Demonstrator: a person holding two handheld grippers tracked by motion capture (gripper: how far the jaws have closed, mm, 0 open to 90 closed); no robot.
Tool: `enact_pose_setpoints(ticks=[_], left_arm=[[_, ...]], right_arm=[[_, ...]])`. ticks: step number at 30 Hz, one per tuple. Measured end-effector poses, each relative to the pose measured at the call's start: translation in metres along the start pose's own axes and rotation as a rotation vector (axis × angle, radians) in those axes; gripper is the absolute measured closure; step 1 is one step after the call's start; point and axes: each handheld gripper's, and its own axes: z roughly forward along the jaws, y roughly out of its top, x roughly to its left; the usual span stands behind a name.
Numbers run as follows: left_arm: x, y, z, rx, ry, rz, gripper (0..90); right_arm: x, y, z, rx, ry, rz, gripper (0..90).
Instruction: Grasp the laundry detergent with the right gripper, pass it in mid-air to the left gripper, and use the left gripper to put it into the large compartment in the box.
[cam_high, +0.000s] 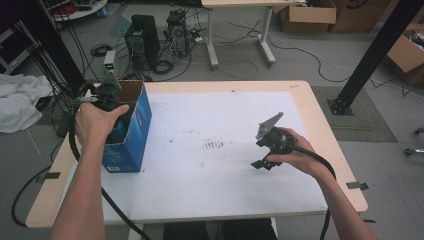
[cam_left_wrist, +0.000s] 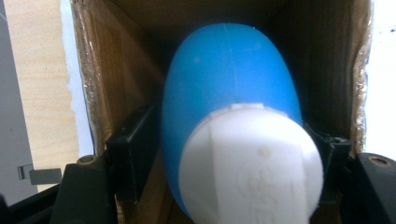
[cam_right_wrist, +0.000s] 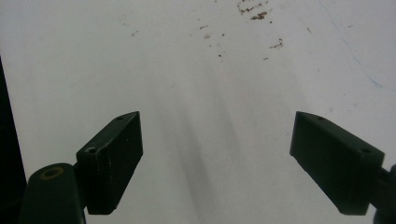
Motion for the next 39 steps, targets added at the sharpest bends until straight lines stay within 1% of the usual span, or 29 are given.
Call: enact_pose_setpoints(ticks=[6,16,18,21,31,36,39], left_arm=[[0.000,0.000,-0.003,-0.005,-0.007,0.001,30.3],[-0.002,0.001,-0.010,-0.016,0.008,0.002,29.1],[-0.002,0.001,-0.012,-0.019,0.005,-0.002,28.5],[-0.003,0.001,-0.014,-0.017,0.006,0.003,26.5],[-0.006,0.003,-0.022,-0.032,0.005,0.011,26.5],[-0.007,0.003,-0.027,-0.036,0.006,0.017,26.5],[-0.008,0.003,-0.032,-0.046,0.007,0.021,26.2]], right_arm=[[0.000,-0.001,0.001,0.005,-0.001,0.002,16.9],[0.000,-0.002,0.001,0.011,-0.002,0.002,16.8],[0.000,-0.002,0.001,0.009,-0.003,0.002,16.8],[0.000,-0.002,0.001,0.007,-0.003,-0.001,16.8],[0.000,-0.003,0.002,0.013,-0.001,0.006,16.8],[0.000,-0.003,0.001,0.012,-0.003,0.001,16.8],[0.000,-0.003,0.001,0.011,-0.003,0.000,16.8]])
